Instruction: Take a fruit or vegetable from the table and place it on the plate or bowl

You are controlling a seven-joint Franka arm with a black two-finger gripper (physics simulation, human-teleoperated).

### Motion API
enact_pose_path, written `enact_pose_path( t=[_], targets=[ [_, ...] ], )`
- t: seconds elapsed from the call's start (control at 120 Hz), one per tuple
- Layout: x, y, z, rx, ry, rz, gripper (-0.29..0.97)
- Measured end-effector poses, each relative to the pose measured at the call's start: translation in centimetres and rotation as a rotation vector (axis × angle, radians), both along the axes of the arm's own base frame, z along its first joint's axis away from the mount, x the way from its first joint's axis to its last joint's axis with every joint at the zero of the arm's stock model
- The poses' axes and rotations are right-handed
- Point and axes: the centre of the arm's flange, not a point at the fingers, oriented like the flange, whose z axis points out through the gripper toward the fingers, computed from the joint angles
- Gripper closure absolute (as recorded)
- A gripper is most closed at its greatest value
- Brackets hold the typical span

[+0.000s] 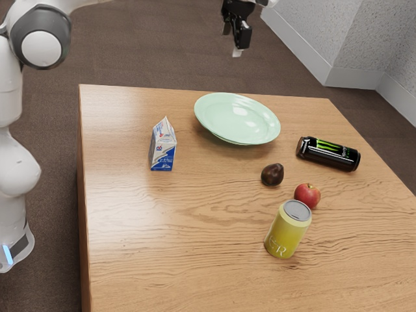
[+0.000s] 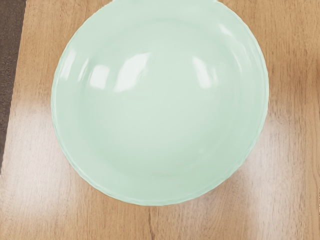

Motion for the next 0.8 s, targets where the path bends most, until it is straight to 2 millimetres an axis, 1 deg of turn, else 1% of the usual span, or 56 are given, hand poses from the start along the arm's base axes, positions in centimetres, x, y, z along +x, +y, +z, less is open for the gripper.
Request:
enact_pose_path(
  t=[0.033,0.067,0.1,0.142,0.175,0.208,0.242,0.292,0.317,0.342,0.417,0.475,0.55,0.617,0.667,0.733,0.8],
  targets=[
    [-0.1,-1.7,1.0,0.030,-0.017,-0.025,0.00],
    [-0.2,-3.4,1.6,0.052,-0.026,-0.053,0.00],
    [-0.2,-5.2,1.8,0.067,-0.030,-0.082,0.00],
    [-0.2,-7.4,1.7,0.077,-0.021,-0.119,0.00],
    [0.2,-8.8,0.7,0.073,0.004,-0.146,0.00],
    [0.7,-9.8,-0.8,0.065,0.040,-0.166,0.00],
    [2.0,-10.6,-3.5,0.049,0.095,-0.190,0.00],
    [3.8,-10.8,-7.2,0.024,0.166,-0.207,0.00],
    [4.3,-10.6,-8.3,0.012,0.187,-0.207,0.00],
    [4.6,-10.4,-8.9,0.001,0.200,-0.204,0.00],
    [4.9,-9.7,-9.7,-0.022,0.214,-0.192,0.00],
    [4.6,-9.5,-9.1,-0.033,0.205,-0.184,0.00],
    [4.4,-10.3,-9.0,-0.045,0.207,-0.194,0.00],
    [4.5,-11.1,-9.4,-0.074,0.219,-0.207,0.00],
    [4.9,-11.9,-10.2,-0.096,0.228,-0.228,0.00],
    [6.5,-12.1,-12.6,-0.136,0.251,-0.259,0.00],
    [7.9,-13.1,-14.3,-0.174,0.257,-0.304,0.00]
  ],
)
